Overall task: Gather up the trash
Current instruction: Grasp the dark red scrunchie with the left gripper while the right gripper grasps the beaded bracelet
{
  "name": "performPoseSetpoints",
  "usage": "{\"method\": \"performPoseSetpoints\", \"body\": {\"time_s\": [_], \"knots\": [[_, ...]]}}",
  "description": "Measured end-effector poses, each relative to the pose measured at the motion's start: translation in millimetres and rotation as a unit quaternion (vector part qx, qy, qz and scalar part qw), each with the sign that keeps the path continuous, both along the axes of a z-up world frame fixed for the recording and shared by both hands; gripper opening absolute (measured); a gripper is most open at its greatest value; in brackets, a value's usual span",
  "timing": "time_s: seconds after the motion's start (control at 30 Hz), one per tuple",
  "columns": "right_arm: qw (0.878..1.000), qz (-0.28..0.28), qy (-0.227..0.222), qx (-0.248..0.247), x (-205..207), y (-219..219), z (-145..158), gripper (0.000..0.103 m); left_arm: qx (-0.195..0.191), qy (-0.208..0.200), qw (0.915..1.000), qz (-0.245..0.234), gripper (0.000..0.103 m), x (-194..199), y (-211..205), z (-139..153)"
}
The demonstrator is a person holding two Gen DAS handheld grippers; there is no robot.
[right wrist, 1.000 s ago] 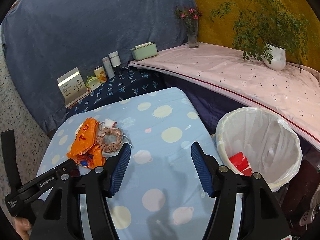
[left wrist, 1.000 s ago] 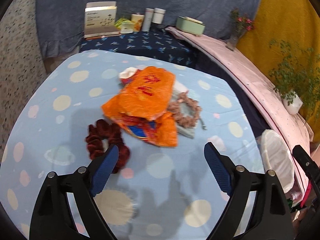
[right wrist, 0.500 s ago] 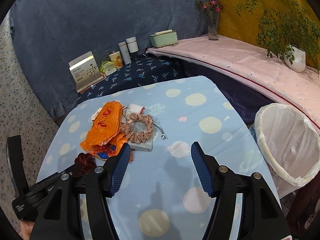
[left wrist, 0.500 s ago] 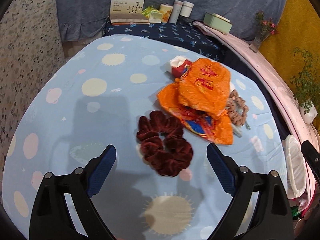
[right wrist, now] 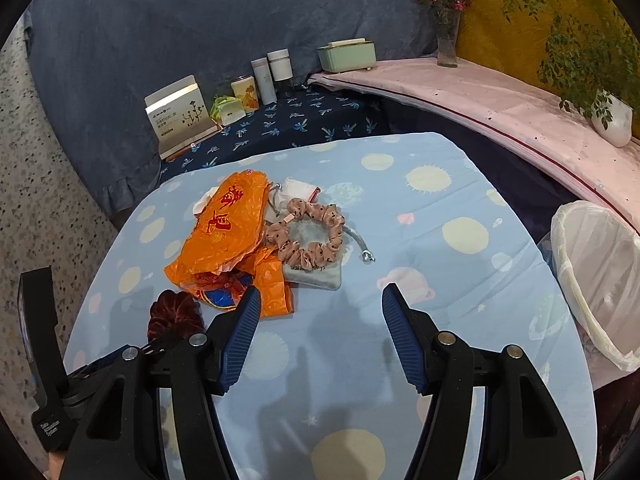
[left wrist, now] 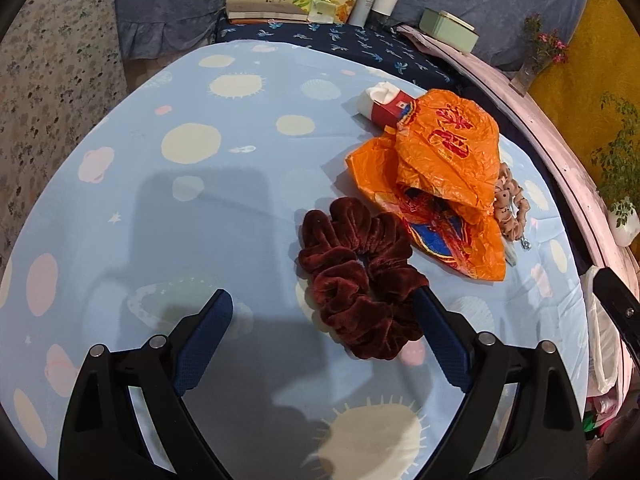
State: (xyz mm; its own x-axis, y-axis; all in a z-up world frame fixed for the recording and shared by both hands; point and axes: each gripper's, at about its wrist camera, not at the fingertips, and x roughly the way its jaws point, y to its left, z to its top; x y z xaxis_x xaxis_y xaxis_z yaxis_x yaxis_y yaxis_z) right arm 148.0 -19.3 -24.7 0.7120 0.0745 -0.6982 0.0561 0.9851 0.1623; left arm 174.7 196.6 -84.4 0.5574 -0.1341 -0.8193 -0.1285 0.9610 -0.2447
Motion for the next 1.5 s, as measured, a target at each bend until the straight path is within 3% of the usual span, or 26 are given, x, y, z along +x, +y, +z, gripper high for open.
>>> {"method": "performPoseSetpoints", "body": {"time_s": [0.2,0.27,0.3,0.43,0.77,1.0,1.1,1.17,1.37,1.5], "knots": [[1.000,0.002,0.009,-0.001,11,6,-11,0.061,-0.013,-0.005,0.9997,-0.021,0.051,7,-2,0],[1.000,0.003,0.010,-0.002,16,9,-14,0.061,-0.024,-0.003,0.9993,-0.029,0.025,10,-2,0],[1.000,0.004,0.010,-0.002,19,10,-15,0.061,-0.027,-0.001,0.9991,-0.031,0.022,10,-2,0],[1.000,0.008,0.012,0.003,30,14,-18,0.061,-0.038,-0.008,0.9987,-0.034,0.018,12,-1,5],[0.999,0.029,0.021,-0.004,62,27,-30,0.043,-0.046,-0.035,0.9981,-0.023,0.017,15,9,26],[0.998,0.039,0.034,-0.019,88,35,-45,0.040,-0.053,-0.041,0.9975,-0.020,0.017,22,12,34],[0.998,0.043,0.042,-0.021,96,36,-53,0.034,-0.053,-0.038,0.9976,-0.021,0.017,25,9,33],[0.998,0.043,0.044,-0.022,97,35,-56,0.021,-0.051,-0.037,0.9977,-0.022,0.017,26,7,33],[0.998,0.047,0.047,-0.020,89,30,-57,0.005,-0.049,-0.038,0.9976,-0.031,0.017,24,-5,37],[0.998,0.048,0.040,-0.009,72,24,-46,0.005,-0.049,-0.042,0.9971,-0.040,0.017,18,-16,42]]}}
